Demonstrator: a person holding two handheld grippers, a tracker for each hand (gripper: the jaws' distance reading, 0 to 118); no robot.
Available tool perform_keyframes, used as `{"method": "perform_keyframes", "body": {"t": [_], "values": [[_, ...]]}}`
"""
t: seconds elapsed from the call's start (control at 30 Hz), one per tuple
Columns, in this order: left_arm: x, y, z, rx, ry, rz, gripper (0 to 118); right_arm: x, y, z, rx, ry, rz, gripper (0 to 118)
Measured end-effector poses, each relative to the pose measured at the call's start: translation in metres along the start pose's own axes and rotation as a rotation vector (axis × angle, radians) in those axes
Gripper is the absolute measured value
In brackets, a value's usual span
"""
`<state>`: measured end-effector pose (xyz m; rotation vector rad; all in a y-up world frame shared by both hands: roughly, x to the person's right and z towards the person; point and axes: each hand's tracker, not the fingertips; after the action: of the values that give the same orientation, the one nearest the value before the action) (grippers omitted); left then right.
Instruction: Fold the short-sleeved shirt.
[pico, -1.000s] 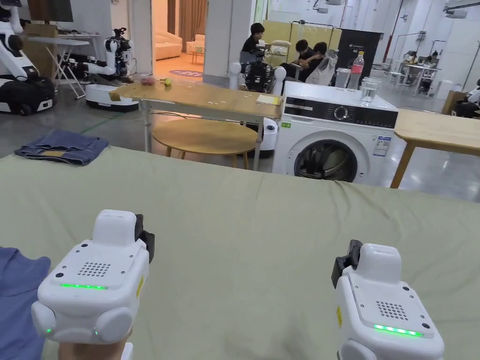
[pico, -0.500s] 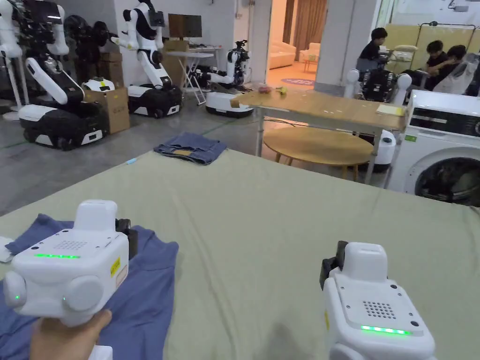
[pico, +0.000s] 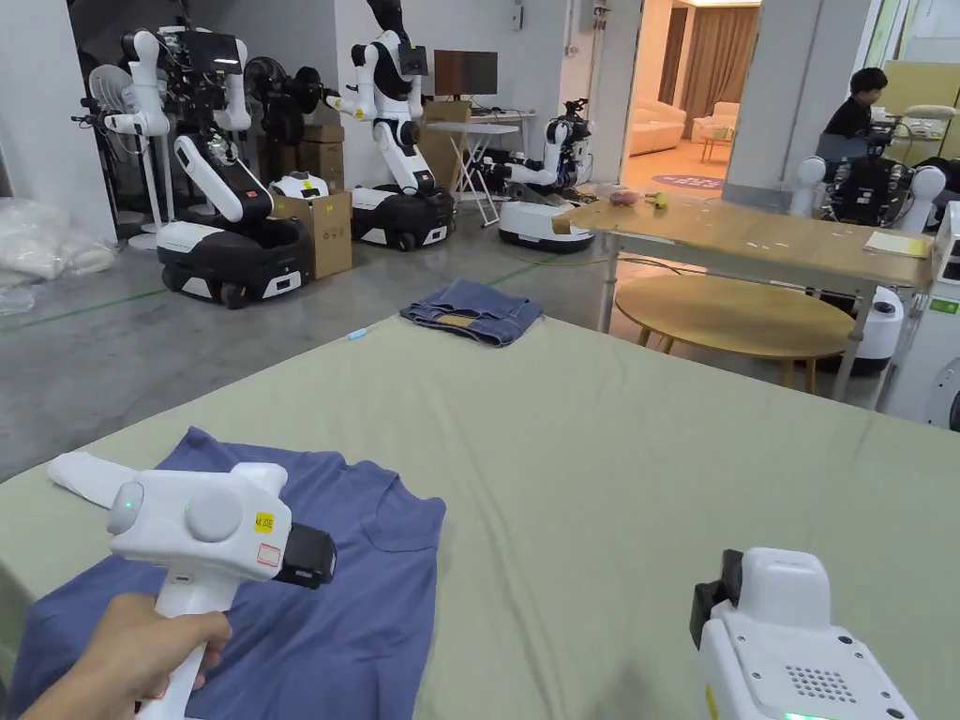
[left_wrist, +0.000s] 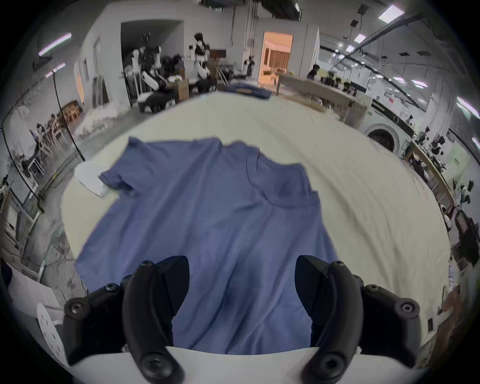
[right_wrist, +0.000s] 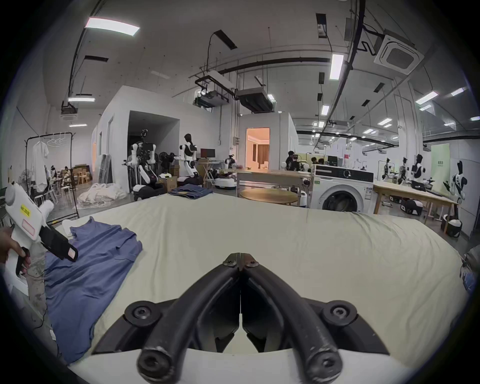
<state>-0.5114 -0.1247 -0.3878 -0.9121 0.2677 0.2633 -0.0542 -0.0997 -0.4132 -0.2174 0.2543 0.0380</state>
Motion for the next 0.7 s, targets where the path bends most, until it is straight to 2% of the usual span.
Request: {"method": "perform_keyframes", "body": {"t": [0.1,0.17,0.2,0.23,0.27,0.33,0.37,0.4,0.7], "values": [[0.002,-0.007,-0.034,-0.124,0.064,-0.005,84,0.010,-0.003,0.000,-0.018,-0.018,-0.008,0],[0.004,-0.019,-0.056,-0.222,0.113,-0.056,85,0.017,-0.004,-0.003,-0.029,-0.028,-0.010,0],[0.006,-0.025,-0.056,-0.158,0.075,-0.090,85,0.020,-0.005,-0.003,-0.033,-0.032,-0.010,0],[0.009,-0.028,-0.046,-0.083,0.098,-0.107,84,0.022,-0.006,-0.003,-0.037,-0.038,-0.009,0],[0.013,-0.029,-0.043,-0.099,0.104,-0.102,79,0.024,-0.006,-0.004,-0.040,-0.045,-0.010,0],[0.015,-0.032,-0.040,-0.087,0.104,-0.122,51,0.029,-0.008,-0.004,-0.040,-0.055,-0.027,0],[0.017,-0.033,-0.037,-0.074,0.088,-0.113,30,0.030,-0.009,-0.005,-0.049,-0.055,-0.040,0],[0.019,-0.034,-0.035,-0.058,0.086,-0.105,0,0.031,-0.010,-0.007,-0.062,-0.052,-0.054,0],[0.013,-0.028,-0.006,0.072,0.037,-0.046,0,0.040,-0.014,-0.005,-0.080,-0.054,-0.063,0]]}}
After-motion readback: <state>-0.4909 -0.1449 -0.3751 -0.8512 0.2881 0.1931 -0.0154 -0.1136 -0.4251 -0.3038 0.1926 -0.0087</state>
